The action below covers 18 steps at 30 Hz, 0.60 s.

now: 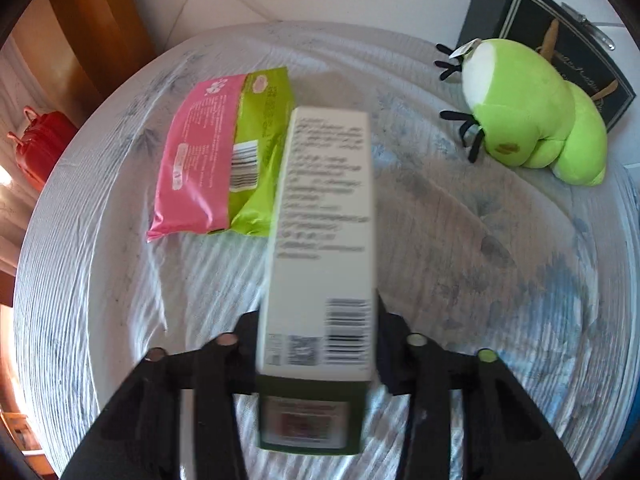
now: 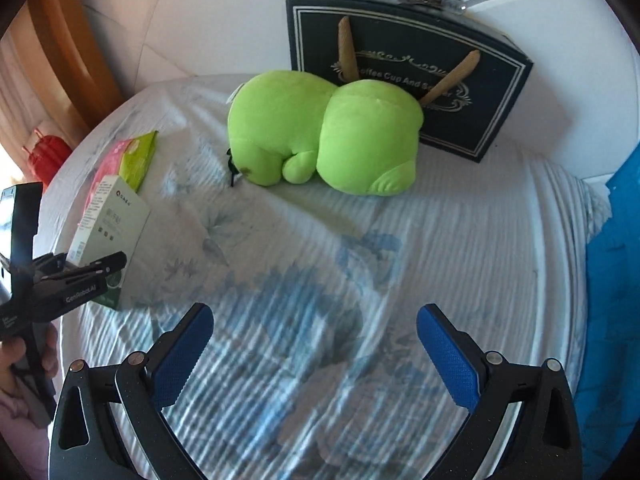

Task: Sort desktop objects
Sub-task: 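Grasp the white-green medicine box with the left gripper while the right grasps the pink wipes pack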

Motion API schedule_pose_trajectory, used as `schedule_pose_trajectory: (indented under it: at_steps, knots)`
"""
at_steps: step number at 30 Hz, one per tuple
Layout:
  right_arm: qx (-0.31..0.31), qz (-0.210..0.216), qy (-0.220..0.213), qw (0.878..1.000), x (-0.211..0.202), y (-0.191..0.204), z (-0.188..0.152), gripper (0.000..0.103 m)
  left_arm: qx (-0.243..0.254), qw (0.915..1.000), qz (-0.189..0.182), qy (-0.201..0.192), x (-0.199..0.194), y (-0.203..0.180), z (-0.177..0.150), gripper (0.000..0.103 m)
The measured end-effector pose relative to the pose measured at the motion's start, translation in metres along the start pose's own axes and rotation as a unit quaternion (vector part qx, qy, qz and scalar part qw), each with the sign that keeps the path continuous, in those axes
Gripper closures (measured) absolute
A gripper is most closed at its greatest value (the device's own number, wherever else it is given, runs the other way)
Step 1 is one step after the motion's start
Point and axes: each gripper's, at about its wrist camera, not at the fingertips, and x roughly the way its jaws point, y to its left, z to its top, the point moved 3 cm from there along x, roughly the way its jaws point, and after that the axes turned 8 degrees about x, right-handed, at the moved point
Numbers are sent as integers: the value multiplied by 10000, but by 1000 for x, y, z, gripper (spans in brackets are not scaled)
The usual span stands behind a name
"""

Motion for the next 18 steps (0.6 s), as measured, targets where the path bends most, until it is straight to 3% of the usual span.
schedule_pose_trajectory:
  at_steps: [3, 12, 15, 18]
  knots:
    - [-155, 105, 150, 9997, 15, 24, 5, 0, -167, 9998, -142, 2, -4, 15, -10, 69]
    - [-661, 646, 273, 9954, 37, 147, 34, 2, -695, 9948, 185, -720, -60, 114, -35, 70]
    - [-904, 734, 374, 9925, 54, 196, 40, 13, -1006, 9916, 425, -698, -52, 166, -36, 70]
    - [-797, 861, 621, 9911, 82, 236, 47, 14, -1301, 9885, 512, -583, -31, 214, -33, 70]
